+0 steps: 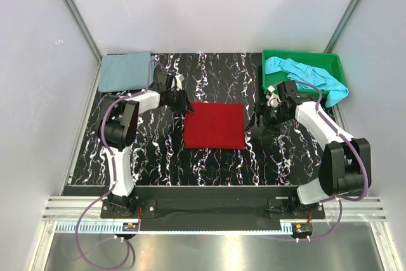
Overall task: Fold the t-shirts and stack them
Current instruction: Neatly place the folded tshirt to the corner
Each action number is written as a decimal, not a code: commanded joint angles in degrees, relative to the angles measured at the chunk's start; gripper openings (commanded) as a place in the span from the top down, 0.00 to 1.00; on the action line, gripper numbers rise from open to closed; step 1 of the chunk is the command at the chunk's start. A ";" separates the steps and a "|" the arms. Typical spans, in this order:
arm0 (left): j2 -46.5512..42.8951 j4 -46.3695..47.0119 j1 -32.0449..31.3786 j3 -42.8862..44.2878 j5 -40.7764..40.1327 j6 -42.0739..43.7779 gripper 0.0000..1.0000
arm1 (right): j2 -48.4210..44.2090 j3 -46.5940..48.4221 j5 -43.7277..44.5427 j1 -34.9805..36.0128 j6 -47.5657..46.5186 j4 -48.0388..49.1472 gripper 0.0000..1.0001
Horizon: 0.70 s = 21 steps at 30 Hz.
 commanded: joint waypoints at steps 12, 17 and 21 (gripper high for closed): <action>-10.02 -6.09 -0.18 0.32 -7.67 2.60 1.00 | -5.84 -3.09 -3.38 0.39 0.35 1.09 0.17; -17.24 -11.47 -0.10 0.84 -18.12 5.67 1.00 | -6.81 -3.97 -2.95 0.48 1.58 1.08 0.19; -19.10 -16.38 -0.01 6.19 -22.71 9.54 1.00 | -7.34 -3.97 -3.12 0.48 2.90 1.00 0.19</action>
